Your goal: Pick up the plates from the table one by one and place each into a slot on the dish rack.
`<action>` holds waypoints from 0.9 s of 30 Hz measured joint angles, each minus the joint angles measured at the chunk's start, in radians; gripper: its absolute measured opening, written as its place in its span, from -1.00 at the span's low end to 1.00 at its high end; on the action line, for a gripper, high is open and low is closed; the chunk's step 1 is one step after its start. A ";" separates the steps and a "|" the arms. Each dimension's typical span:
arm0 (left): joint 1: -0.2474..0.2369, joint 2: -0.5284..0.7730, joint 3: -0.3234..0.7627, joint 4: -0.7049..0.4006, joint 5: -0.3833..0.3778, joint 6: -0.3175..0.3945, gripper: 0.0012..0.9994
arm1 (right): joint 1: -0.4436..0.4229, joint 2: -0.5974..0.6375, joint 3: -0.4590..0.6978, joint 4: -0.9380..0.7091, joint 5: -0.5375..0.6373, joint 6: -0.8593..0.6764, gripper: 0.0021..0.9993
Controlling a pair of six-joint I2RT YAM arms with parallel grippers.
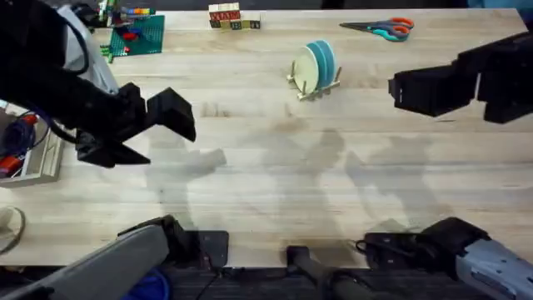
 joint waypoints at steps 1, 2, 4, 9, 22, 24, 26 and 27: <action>0.000 0.000 0.000 -0.015 0.000 0.000 0.99 | 0.000 0.000 0.000 0.000 0.000 0.000 0.99; 0.000 0.000 0.000 -0.029 0.000 0.000 0.99 | 0.000 0.000 0.000 0.000 0.000 0.000 0.99; 0.000 0.000 0.000 -0.054 0.000 0.000 0.99 | 0.000 0.000 0.000 0.000 0.000 0.000 0.99; 0.000 0.000 0.000 -0.084 0.000 0.000 0.99 | 0.000 0.000 0.000 -0.004 0.000 0.000 0.99; 0.000 0.000 0.000 0.161 0.000 -0.005 0.99 | 0.000 0.012 0.000 -0.003 0.000 0.000 0.99; 0.000 0.000 0.000 0.201 0.000 -0.008 0.99 | 0.000 0.017 0.000 -0.004 0.000 0.000 0.99; 0.000 0.000 0.000 0.222 0.000 -0.009 0.99 | 0.000 0.020 0.000 -0.004 0.000 0.000 0.99; 0.000 0.000 0.000 0.224 0.000 -0.011 0.99 | 0.000 0.020 0.000 -0.004 0.000 0.000 0.99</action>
